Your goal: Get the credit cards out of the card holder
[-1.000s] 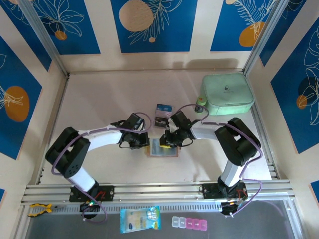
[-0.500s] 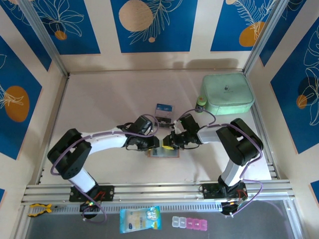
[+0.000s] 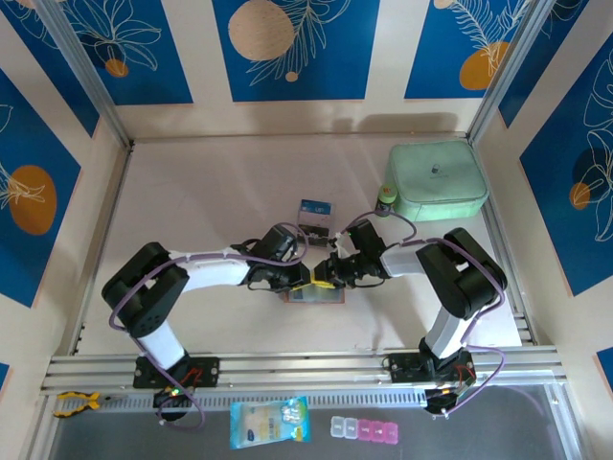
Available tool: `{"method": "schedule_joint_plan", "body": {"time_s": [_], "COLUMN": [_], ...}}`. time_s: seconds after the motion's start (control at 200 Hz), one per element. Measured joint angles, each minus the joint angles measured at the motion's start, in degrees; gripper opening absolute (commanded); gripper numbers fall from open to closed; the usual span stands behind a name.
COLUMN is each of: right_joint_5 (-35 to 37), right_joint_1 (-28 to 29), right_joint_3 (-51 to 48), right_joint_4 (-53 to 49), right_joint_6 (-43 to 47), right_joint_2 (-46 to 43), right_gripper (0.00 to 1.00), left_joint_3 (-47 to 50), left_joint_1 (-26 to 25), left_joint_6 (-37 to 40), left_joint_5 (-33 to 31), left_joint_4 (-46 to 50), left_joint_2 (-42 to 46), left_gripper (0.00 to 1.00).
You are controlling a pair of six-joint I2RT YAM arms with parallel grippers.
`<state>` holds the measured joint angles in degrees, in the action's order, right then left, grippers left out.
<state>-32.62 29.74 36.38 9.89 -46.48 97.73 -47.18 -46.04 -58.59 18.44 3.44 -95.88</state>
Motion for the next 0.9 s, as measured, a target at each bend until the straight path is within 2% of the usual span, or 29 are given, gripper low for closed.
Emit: {"method": "schedule_joint_plan", "body": {"time_s": [0.17, 0.345, 0.59, 0.9], "right_joint_5": [1.8, 7.6, 15.3, 16.8], "right_joint_1": [-0.1, -0.9, -5.1, -9.1], "right_joint_3": [-0.5, 1.6, 3.3, 3.1], "right_joint_4": [-3.5, -14.5, -29.1, -36.6], "right_joint_6": [-0.2, 1.6, 4.7, 6.0], "right_joint_2": [-6.3, -17.0, -29.5, -35.3], "right_gripper": [0.25, 0.27, 0.31, 0.32], "left_joint_3": [0.0, -0.8, -8.0, -12.9], "left_joint_1": [0.0, -0.5, -3.3, -5.9], "left_joint_6": [-0.2, 0.0, 0.2, 0.2], "left_joint_5": [0.1, 0.7, 2.2, 3.8], "left_joint_4": [-0.9, -0.8, -0.5, -0.5], "left_joint_2": [0.3, 0.6, -2.1, -9.4], "left_gripper": [0.26, 0.31, 0.36, 0.39]}}
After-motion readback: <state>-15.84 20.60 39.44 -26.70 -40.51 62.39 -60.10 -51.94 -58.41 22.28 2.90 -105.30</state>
